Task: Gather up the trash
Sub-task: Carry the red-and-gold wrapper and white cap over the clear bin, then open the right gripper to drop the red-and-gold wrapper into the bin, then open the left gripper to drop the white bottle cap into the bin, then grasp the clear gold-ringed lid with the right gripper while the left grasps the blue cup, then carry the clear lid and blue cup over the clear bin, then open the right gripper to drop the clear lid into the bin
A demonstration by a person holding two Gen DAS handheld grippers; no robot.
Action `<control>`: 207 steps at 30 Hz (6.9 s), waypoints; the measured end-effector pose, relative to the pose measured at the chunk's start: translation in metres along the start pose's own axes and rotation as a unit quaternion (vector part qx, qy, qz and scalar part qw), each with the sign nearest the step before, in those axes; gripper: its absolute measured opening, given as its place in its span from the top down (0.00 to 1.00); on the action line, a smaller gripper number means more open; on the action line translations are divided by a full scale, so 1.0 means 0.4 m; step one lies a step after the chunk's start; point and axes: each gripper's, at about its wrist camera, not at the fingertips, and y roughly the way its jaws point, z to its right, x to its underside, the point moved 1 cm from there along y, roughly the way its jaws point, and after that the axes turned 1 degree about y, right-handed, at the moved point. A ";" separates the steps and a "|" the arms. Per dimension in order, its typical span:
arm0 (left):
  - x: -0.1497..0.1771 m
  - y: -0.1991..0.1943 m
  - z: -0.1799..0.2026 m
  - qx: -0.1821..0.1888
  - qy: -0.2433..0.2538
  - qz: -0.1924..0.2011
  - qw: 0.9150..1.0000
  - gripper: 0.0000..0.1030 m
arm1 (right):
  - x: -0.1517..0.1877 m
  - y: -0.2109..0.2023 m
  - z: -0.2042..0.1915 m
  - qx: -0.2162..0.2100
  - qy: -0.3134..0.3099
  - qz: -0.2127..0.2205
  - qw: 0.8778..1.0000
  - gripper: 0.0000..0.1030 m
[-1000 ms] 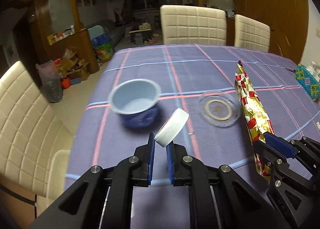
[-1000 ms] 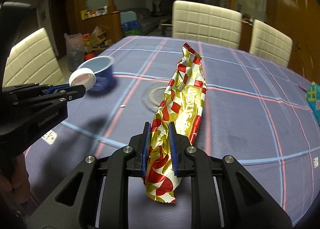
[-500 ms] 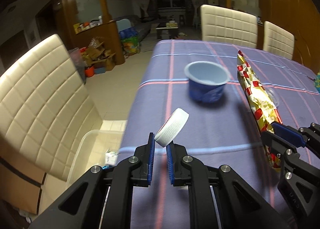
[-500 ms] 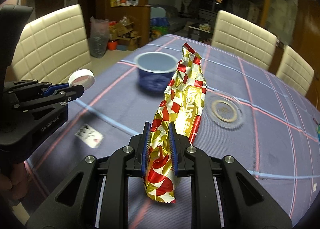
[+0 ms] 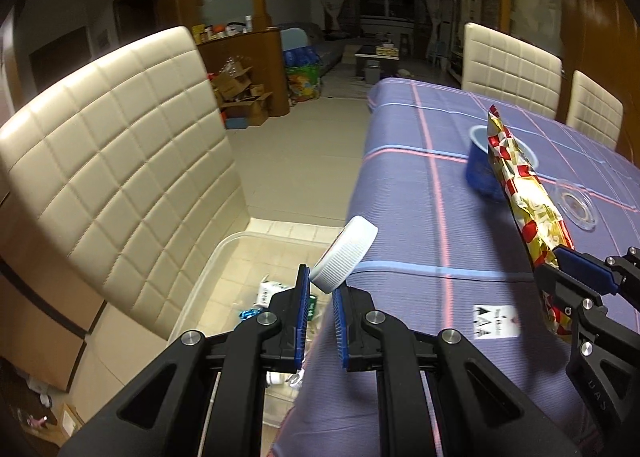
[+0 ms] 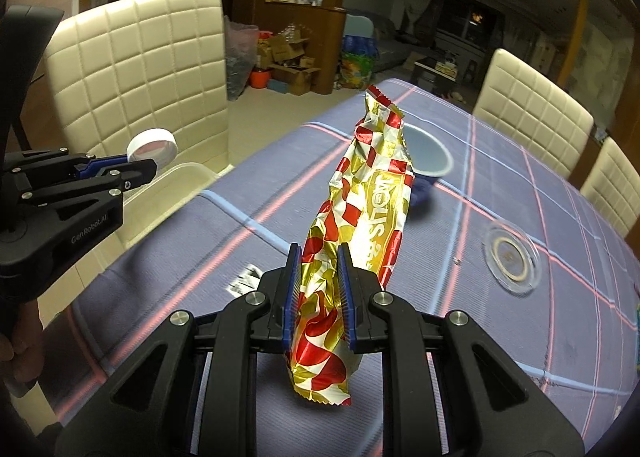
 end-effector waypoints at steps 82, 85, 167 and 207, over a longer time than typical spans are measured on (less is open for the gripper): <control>-0.107 0.067 0.100 -0.006 0.023 -0.002 1.000 0.16 | -0.090 0.053 0.220 0.062 0.108 0.029 0.992 0.18; -0.126 0.076 0.177 0.015 0.045 -0.003 0.999 0.16 | -0.066 0.064 0.285 0.089 0.117 0.022 0.989 0.18; -0.070 -0.042 0.015 -0.076 -0.004 0.064 0.995 0.30 | -0.088 0.040 0.076 -0.002 0.026 0.048 0.999 0.16; 0.029 -0.058 -0.260 -0.138 -0.095 0.044 0.985 0.30 | -0.180 0.070 -0.249 -0.037 -0.076 0.061 0.995 0.14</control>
